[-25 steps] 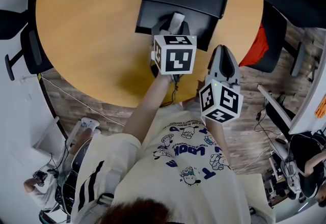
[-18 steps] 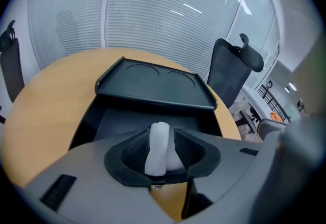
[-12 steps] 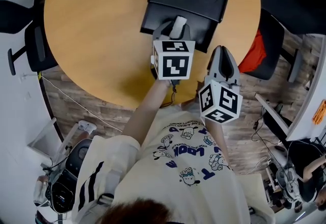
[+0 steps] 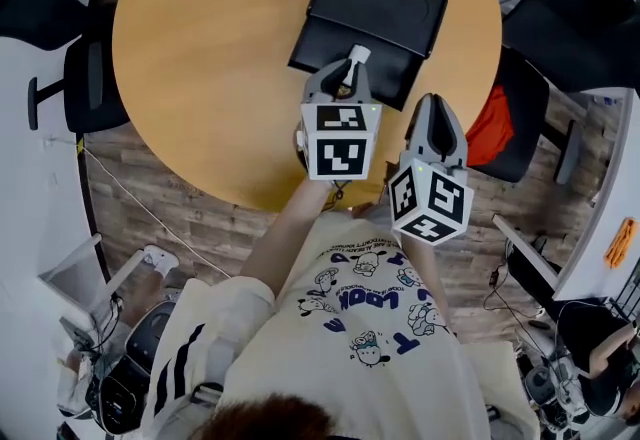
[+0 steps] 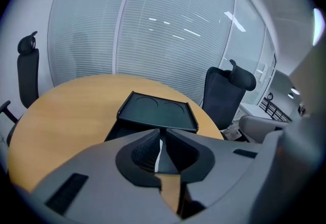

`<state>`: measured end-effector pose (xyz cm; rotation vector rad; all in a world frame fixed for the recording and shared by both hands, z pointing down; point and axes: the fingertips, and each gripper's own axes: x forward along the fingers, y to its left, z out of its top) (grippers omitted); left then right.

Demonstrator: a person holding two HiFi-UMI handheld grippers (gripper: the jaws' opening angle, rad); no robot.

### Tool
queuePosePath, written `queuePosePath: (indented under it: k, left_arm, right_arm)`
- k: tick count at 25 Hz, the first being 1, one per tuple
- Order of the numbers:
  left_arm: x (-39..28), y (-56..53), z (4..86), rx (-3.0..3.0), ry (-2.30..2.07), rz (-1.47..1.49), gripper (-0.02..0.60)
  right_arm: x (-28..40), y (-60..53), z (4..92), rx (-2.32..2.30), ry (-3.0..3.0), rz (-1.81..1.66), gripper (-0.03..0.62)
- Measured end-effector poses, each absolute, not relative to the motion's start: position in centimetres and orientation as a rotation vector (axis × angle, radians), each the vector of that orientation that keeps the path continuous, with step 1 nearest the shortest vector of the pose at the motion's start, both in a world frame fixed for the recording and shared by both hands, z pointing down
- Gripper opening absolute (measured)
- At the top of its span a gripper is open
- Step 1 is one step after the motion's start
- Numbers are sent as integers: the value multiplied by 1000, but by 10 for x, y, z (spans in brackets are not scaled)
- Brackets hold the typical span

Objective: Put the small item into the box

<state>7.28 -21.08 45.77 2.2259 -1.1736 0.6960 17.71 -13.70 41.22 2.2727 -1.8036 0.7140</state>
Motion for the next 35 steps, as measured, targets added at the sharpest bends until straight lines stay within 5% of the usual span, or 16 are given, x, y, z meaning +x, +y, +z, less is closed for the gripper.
queuePosePath:
  k: [35]
  left_arm:
    - [19,-149,325,2392,-1509,346,24]
  right_arm:
    - [136,-129,322,2155,-2169,413,46]
